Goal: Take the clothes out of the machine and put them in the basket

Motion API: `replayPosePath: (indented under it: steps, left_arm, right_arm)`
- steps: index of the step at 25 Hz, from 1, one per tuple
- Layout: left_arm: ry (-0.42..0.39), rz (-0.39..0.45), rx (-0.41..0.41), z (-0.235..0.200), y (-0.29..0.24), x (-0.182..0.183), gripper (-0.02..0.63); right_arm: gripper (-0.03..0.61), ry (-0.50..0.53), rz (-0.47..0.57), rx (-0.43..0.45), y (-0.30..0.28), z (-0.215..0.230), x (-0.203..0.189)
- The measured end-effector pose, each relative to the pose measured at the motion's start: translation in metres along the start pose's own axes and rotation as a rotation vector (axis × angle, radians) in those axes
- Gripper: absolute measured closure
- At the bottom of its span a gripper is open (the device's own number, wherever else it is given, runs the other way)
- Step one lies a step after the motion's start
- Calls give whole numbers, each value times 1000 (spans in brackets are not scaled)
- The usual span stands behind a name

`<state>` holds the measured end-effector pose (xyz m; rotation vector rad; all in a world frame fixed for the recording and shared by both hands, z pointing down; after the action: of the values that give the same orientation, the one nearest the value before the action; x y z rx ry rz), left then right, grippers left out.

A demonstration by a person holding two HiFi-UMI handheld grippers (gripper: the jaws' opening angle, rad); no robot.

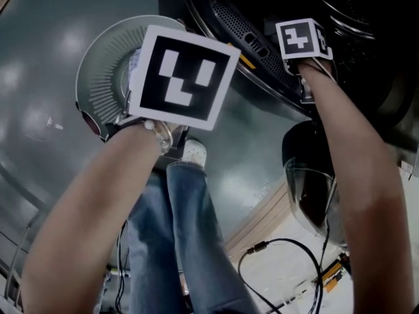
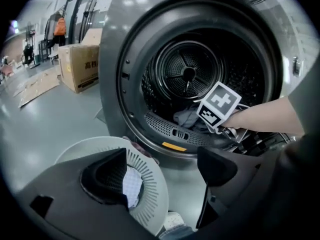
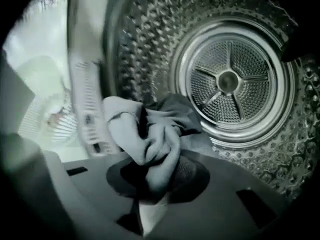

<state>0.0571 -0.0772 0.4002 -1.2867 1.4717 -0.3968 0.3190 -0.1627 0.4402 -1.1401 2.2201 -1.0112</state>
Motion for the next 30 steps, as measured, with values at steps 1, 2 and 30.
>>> replayPosePath:
  steps: [1, 2, 30]
  left_arm:
    - [0, 5, -4, -2, 8, -2, 189]
    - [0, 16, -9, -4, 16, -4, 189]
    - [51, 190, 145, -89, 161, 2, 189]
  right_arm:
    - [499, -3, 8, 11, 12, -5, 1]
    - [499, -10, 21, 29, 23, -11, 3]
    - [502, -432, 360, 604, 228, -122, 51]
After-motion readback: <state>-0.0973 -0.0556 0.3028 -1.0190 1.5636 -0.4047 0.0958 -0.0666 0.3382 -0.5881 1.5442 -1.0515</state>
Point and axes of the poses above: the fingertips, and each gripper's own axes: y backward along the fingers, z to its right, x out of its top, the point moved 3 cm from there along y, backward along the fingers, and after that the axes turned 5 degrees about y, right-handed, at the moved point
